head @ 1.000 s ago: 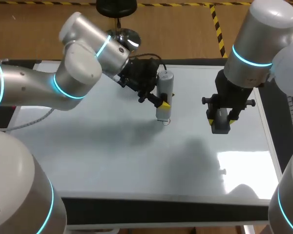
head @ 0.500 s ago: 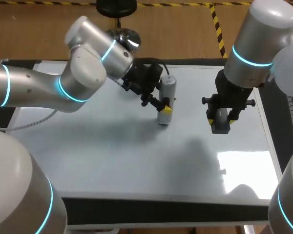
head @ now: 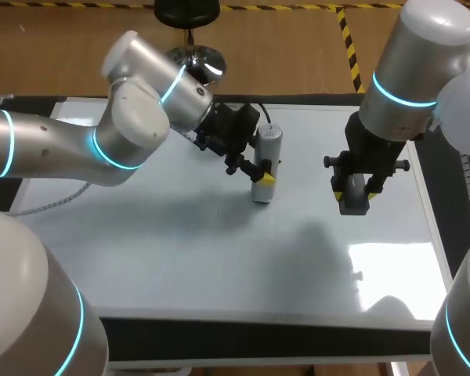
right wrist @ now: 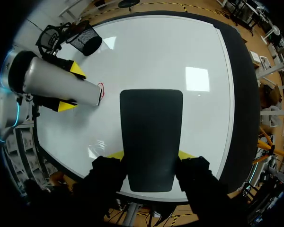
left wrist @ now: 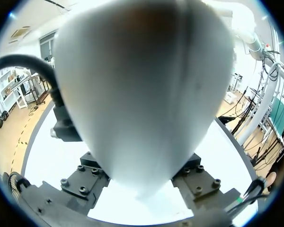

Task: Pick up the inspection probe, press it on each red-marked spot on the whiteboard one by one, put down the probe, pick up the eraser, and wipe off all the red marks.

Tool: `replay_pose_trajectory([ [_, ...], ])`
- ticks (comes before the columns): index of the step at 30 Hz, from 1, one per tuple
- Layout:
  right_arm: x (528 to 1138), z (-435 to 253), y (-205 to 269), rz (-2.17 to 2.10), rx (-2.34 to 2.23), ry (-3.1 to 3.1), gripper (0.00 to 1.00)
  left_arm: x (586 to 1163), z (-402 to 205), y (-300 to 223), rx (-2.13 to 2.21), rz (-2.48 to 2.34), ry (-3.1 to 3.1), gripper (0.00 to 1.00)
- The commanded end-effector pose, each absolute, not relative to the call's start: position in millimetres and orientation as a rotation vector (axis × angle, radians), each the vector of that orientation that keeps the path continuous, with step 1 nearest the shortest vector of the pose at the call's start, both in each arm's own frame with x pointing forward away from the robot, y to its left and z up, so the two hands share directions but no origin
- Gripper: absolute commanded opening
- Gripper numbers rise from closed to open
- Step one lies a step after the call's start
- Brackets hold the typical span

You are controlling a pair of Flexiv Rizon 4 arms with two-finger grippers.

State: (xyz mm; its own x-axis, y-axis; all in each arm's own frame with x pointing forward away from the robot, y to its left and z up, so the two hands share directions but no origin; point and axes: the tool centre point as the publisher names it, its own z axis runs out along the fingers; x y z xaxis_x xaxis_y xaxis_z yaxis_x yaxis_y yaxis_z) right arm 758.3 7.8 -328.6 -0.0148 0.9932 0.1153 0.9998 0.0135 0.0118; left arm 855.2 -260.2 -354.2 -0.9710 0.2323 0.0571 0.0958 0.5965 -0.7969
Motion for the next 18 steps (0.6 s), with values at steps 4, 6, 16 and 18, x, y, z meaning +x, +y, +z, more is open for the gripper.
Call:
replay_pose_trajectory([
  [4,758,-328,7,-0.141,-2.150,-2.183,0.00,850,-366,-259,-0.263,1.333,-2.658,0.00],
  [6,758,-328,7,-0.141,-2.150,-2.183,0.00,849,-368,-259,-0.257,1.330,-2.657,0.00],
  [16,758,-328,7,-0.141,-2.150,-2.183,0.00,839,-372,-257,-0.245,1.304,-2.674,0.00],
  [18,758,-328,7,-0.141,-2.150,-2.183,0.00,838,-372,-256,-0.242,1.295,-2.683,0.00],
])
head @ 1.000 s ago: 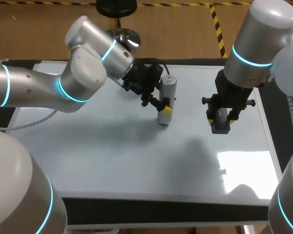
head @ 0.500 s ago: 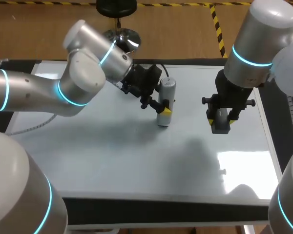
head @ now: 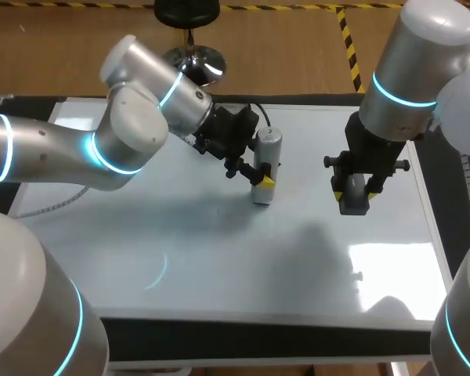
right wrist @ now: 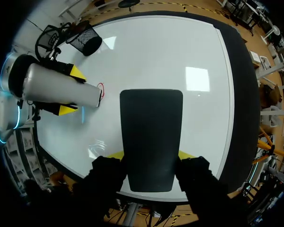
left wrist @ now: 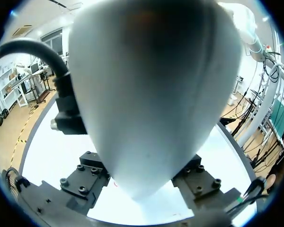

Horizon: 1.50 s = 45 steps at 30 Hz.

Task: Pick up the inspection probe, press it on each red-marked spot on the whiteboard one by one, put down the probe, pick up the eraser, and wipe off all the red marks.

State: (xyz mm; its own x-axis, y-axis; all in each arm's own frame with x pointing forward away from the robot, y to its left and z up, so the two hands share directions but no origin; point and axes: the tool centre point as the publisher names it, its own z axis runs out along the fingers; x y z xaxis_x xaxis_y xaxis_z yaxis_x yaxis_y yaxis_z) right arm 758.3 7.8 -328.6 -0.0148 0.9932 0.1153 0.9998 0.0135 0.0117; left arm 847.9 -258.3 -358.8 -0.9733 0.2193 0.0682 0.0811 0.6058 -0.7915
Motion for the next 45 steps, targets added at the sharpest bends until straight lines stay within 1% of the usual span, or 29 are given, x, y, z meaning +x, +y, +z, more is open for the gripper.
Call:
replay_pose_trajectory([
  [1,758,-328,7,-0.141,-2.150,-2.183,0.00,838,-372,-255,-0.239,1.291,-2.688,0.00],
  [45,758,-328,7,-0.141,-2.150,-2.183,0.00,827,-394,-237,-0.142,1.393,-2.720,0.00],
])
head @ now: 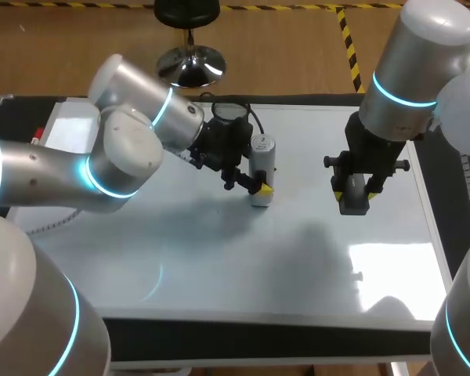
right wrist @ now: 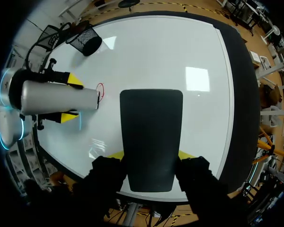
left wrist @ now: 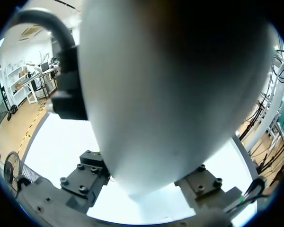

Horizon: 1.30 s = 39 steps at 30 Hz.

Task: Pick up the inspection probe, press it on each red-marked spot on the whiteboard one by one, put down the probe, pick up the eraser, and wipe off all the red marks.

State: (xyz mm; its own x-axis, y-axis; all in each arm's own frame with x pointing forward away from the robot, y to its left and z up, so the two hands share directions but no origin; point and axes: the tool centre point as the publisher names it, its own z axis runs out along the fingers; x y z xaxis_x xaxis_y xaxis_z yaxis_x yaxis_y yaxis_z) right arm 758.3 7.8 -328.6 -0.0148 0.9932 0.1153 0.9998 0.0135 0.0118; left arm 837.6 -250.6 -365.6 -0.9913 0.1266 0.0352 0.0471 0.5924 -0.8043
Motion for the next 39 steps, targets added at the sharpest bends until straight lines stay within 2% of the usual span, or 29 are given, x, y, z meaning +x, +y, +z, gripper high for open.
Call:
replay_pose_trajectory([
  [1,757.8,-328.2,6.6,-0.141,-2.150,-2.183,0.00,827.3,-394.1,-236.5,-0.140,1.400,-2.718,0.00],
  [39,757.8,-328.2,6.6,-0.141,-2.150,-2.183,0.00,827.5,-394.3,-235.3,-0.148,1.418,-2.703,0.00],
])
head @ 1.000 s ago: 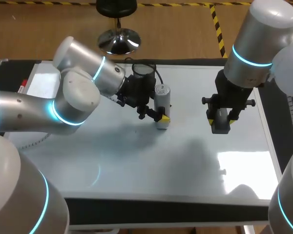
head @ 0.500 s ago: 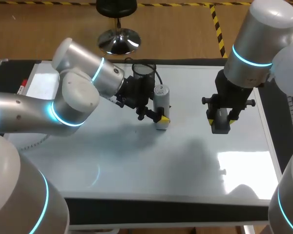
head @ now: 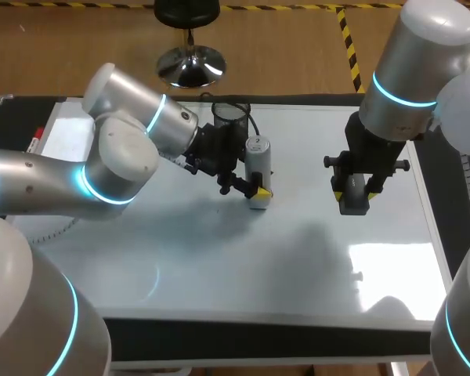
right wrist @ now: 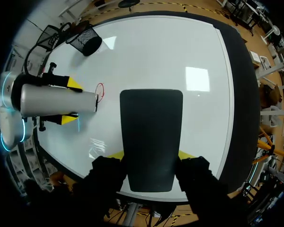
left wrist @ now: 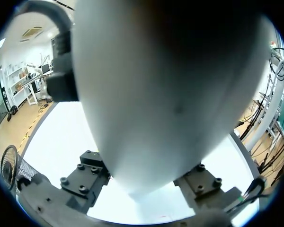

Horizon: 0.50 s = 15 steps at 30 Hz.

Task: Pick up the inspection probe, press it on each red-marked spot on the whiteboard one by one, put down the probe, pick up the eraser, and wipe off all the red marks.

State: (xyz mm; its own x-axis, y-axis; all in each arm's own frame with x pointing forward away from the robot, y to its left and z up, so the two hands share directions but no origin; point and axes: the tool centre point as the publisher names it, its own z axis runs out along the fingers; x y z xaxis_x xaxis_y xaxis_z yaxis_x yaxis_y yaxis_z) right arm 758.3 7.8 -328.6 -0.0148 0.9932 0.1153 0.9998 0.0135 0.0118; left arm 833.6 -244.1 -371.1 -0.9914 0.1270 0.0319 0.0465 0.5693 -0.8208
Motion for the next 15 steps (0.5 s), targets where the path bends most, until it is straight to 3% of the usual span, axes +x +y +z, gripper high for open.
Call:
replay_pose_trajectory([
  [1,757.8,-328.2,6.6,-0.141,-2.150,-2.183,0.00,827.5,-394.3,-235.3,-0.148,1.418,-2.703,0.00],
  [15,757.8,-328.2,6.6,-0.141,-2.150,-2.183,0.00,826.9,-385.8,-234.8,-0.150,1.374,-2.733,0.00],
])
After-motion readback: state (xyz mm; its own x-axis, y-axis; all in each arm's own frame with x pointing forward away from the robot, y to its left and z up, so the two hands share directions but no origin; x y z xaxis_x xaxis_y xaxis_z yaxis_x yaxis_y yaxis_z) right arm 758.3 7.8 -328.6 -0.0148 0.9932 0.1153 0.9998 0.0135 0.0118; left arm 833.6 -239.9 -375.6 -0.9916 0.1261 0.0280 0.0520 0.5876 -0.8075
